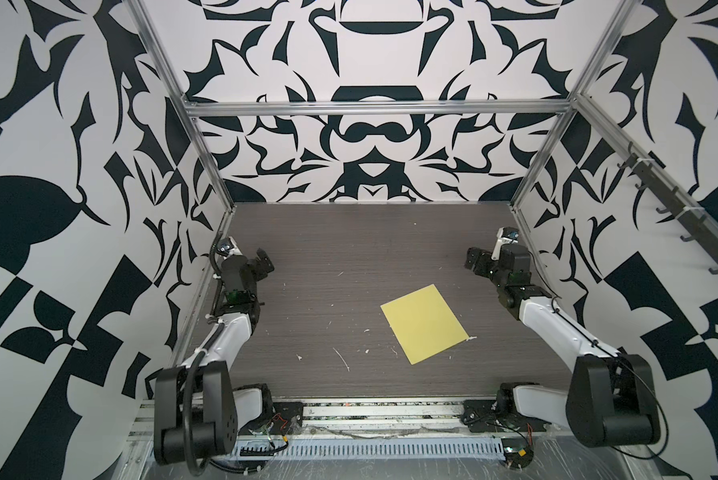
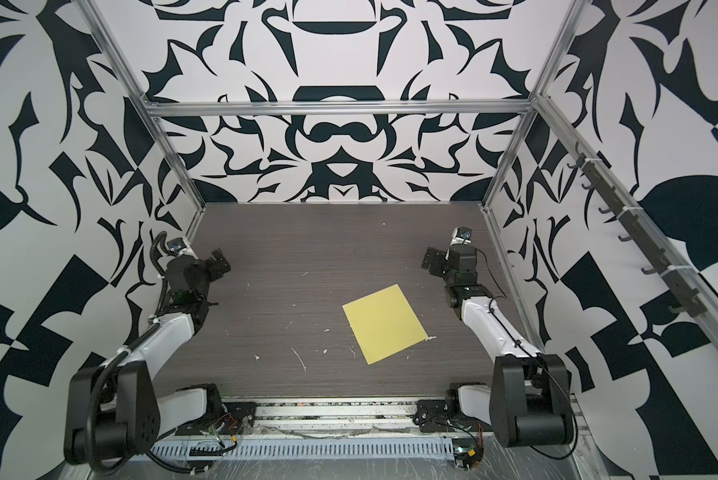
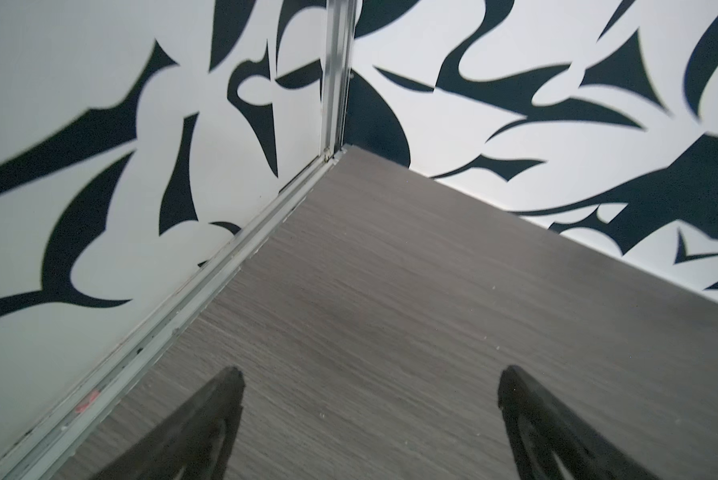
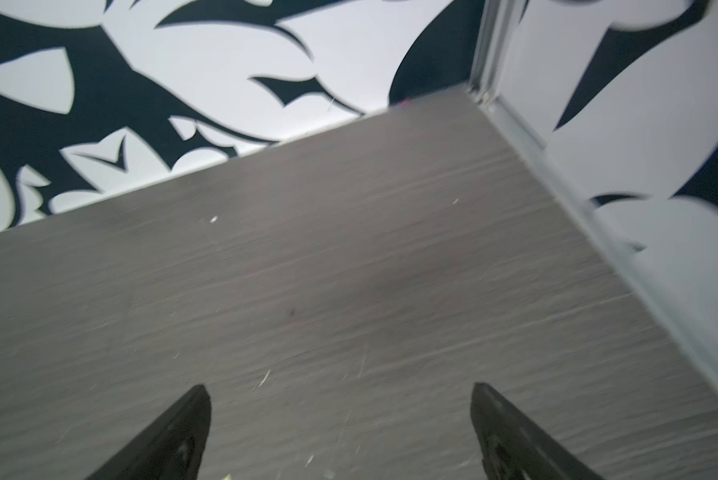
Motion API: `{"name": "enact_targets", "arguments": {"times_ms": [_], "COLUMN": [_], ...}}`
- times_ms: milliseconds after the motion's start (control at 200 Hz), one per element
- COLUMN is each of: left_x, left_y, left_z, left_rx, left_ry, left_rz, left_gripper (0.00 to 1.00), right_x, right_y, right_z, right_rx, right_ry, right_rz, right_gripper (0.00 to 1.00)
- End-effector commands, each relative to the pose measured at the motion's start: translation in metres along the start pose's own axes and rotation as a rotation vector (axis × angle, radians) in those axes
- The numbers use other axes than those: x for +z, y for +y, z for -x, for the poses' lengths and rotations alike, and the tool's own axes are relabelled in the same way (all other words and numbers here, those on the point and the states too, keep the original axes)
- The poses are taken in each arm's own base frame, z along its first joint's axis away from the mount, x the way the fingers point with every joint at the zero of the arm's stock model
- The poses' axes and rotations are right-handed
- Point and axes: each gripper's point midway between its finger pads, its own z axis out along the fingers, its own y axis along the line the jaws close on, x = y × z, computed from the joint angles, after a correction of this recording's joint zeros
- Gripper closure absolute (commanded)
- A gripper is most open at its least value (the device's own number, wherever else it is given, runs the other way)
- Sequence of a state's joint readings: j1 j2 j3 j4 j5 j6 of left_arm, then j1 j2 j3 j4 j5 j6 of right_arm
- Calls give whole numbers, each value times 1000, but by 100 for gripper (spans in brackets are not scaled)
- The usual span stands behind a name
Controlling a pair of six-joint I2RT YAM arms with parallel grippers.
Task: Fold a paper plane with a square sheet of paper (pick it up from the middle)
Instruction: 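Lower the right gripper onto the yellow sheet and slide it toward the left gripper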
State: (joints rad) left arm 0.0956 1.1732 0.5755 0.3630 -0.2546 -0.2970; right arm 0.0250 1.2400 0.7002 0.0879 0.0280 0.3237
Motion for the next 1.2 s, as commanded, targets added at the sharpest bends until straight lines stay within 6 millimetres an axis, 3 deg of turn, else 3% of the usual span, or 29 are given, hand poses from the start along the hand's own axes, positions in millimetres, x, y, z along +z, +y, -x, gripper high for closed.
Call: {"name": "enact_targets", "arguments": {"times_ms": [0,185,345,535,880,1195], "left_x": [-17,-36,-40,-33,-30,-29], "left_y": [-5,-30,-30,-40,-43,-45], "left_z": [-21,-9,-13,-25,-35,-41], "left_rx": [-97,-234,-306,-306,-318,-333], "left_ry": [158,147,198,261,288,316], "left_rz": [-22,-157,-145,-187,-208,-217], "left_gripper": [0,1,1,1,1,1], "right_x": [-15,-42,-62,-73,-81,-80], "right_y": [30,73,104,115,123,129], "right_z": [-53,-110,-149,-190,-229,-246], "right_rx": [120,128,167,179,197,198], "right_ry": [283,492,620,733,833,882], "right_rz": [140,251,332,330,308,298], "right_gripper": [3,6,8,11,13,13]}}
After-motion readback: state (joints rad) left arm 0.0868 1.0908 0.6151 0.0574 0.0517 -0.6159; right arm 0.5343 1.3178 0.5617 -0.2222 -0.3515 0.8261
